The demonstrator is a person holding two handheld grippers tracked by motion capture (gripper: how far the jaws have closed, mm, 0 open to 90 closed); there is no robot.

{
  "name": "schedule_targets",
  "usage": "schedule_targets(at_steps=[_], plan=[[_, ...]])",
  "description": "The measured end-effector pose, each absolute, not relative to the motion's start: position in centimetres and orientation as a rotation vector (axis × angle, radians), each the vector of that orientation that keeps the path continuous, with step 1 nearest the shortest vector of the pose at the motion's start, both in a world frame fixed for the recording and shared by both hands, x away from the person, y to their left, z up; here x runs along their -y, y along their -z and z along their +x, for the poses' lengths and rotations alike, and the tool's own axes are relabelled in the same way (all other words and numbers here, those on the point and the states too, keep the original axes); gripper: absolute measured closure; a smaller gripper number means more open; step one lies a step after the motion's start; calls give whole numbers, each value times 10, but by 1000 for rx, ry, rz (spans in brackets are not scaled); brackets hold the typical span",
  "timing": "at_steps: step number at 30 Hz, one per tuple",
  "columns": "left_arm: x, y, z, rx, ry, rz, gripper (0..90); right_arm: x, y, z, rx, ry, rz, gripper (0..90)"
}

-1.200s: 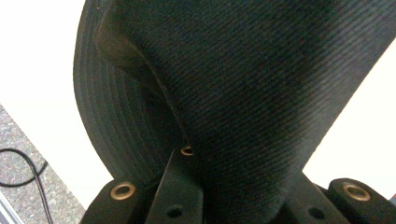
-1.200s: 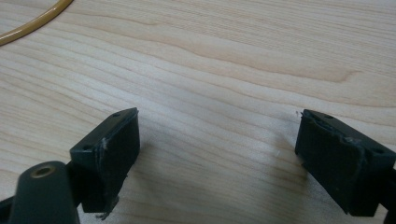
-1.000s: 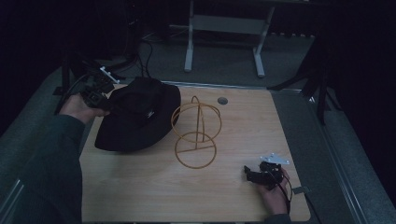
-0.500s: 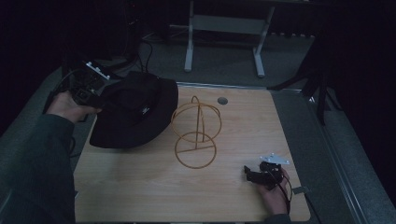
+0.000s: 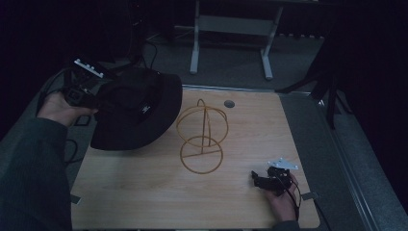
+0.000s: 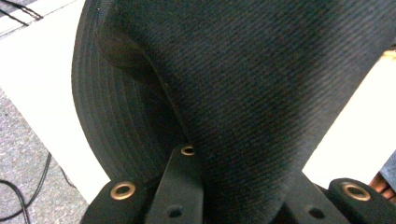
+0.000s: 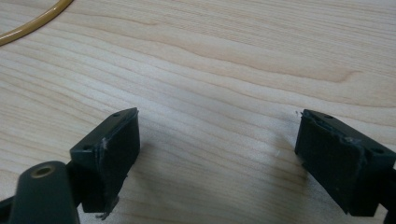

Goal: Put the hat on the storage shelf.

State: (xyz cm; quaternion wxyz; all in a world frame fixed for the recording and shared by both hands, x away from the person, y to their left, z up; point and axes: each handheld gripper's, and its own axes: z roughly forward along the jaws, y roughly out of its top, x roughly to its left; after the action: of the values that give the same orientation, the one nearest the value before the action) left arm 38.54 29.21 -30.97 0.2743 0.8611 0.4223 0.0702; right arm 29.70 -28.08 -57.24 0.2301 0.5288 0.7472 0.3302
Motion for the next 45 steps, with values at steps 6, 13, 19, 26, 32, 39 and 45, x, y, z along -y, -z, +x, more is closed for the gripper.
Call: schedule_targets(at_steps=[6, 13, 19, 26, 32, 39, 45], plan=[[-290, 309, 385, -1128, -194, 2331, 881, 281, 572, 297, -2056, -908, 1455, 137], [-286, 300, 381, -1082, -206, 2337, 881, 281, 572, 297, -2056, -909, 1455, 137], [-283, 291, 377, -1035, -213, 2351, 881, 281, 572, 297, -2059, -906, 1453, 138], [-283, 284, 373, -986, -213, 2346, 881, 281, 572, 297, -2062, -903, 1453, 137], [-282, 278, 369, -939, -211, 2351, 880, 281, 572, 297, -2062, -903, 1452, 138], [-279, 271, 367, -893, -200, 2357, 880, 281, 572, 297, -2061, -905, 1452, 138], [-274, 266, 367, -865, -199, 2367, 881, 281, 572, 297, -2060, -905, 1453, 137]])
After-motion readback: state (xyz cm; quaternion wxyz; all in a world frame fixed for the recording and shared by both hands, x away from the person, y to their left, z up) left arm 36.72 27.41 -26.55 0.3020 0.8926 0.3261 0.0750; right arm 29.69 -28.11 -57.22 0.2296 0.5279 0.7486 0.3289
